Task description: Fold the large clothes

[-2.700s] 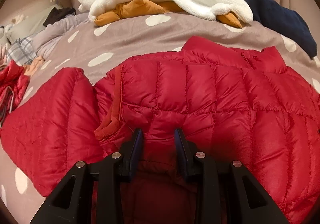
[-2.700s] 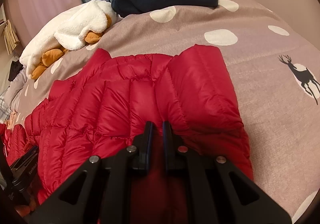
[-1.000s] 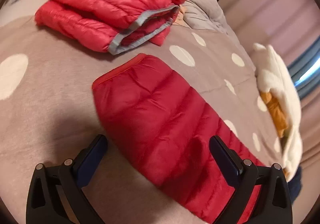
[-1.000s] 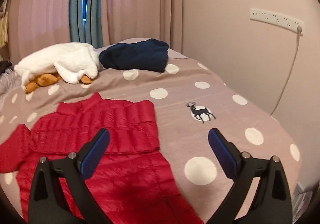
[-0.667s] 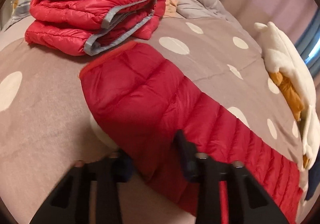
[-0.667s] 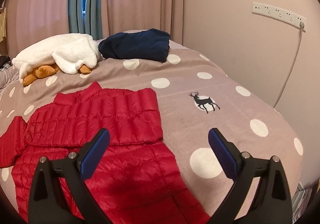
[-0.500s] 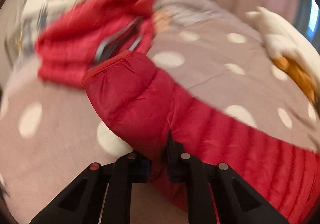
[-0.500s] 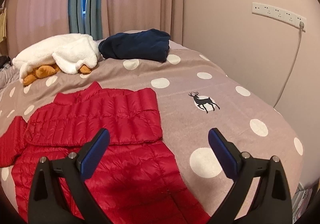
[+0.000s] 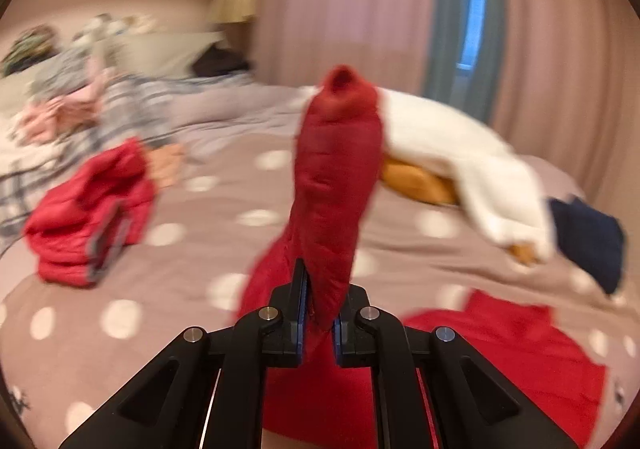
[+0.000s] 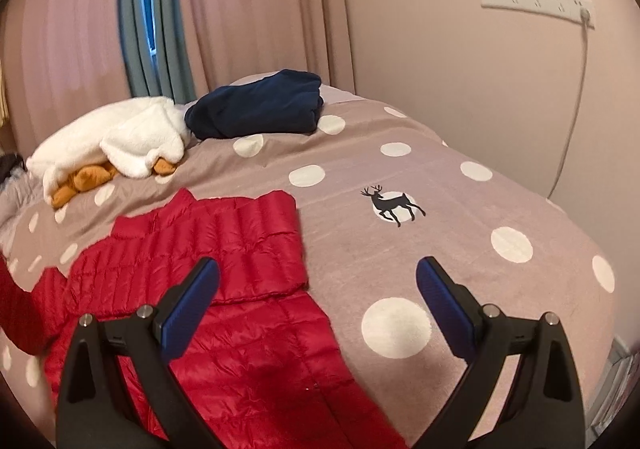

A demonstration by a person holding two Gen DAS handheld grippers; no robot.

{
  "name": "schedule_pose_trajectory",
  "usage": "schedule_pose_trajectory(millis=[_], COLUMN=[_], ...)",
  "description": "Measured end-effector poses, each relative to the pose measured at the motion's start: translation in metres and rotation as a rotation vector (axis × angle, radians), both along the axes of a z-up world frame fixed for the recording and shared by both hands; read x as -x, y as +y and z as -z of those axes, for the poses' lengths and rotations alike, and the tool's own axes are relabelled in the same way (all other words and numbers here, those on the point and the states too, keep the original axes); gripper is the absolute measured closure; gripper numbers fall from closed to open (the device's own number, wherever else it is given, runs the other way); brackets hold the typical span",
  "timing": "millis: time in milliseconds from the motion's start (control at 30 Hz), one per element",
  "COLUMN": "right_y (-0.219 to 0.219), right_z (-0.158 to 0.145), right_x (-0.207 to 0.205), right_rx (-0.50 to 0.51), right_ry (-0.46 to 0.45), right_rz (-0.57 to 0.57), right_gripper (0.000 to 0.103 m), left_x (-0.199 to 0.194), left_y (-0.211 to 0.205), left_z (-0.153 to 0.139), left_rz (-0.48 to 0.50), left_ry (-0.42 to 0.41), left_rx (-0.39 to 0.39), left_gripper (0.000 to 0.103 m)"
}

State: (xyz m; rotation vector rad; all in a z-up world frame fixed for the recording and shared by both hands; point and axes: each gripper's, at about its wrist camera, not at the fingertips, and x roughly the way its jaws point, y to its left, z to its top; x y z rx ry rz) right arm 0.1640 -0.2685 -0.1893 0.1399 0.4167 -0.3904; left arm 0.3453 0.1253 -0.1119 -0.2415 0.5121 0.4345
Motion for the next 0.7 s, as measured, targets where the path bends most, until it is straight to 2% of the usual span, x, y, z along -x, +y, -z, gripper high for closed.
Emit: schedule_pose_trajectory(millis=[200,267,367,400,467,533,633,700], right_y=[-0.019,-0.030,-0.040,-0.042,-0.043,-0.041,-0.034,-0.029], right_z=[0.003,0.004,0.004,0.004,0.003,0.003,0.002,0.001], right_x=[0.007,0.010,0.015,0.016,0.017,0.017,0.016,0.015], right_rx=[-0.033,-0.059,-0.074,-0.079,-0.081,-0.075,-0.069,-0.066], right_ry=[-0.007,-0.008,-0.007,-0.006,-0.001,0.000,0.007,0.009], right_rz=[0.028,0.044,0.064,0.063,0.053,0.041,0.021,0.010], right_gripper=[0.010,0.010,0.010,0.009,0.009,0.009,0.009,0.009], left_x=[-0.004,-0.005,-0.008,-0.009,-0.009,-0.007,0.007,0.016], left_y=[-0.118,-0.139,-0.167,-0.174,-0.184,-0.190,-0.192,-0.185], left_z=[0.012,0.020,0.033,0.035,0.039,0.040,0.034,0.027], left_rz=[0.237,0.284,0.388,0.422,0.479,0.510,0.557,0.549], left_ry=[0.036,0.064,0.118,0.140,0.196,0.219,0.187,0.161], left_rx=[0.021,0.041,0.121,0.138,0.172,0.211,0.217,0.210], left_gripper=[0.094,0.094,0.094,0.091,0.077,0.051,0.048,0.048])
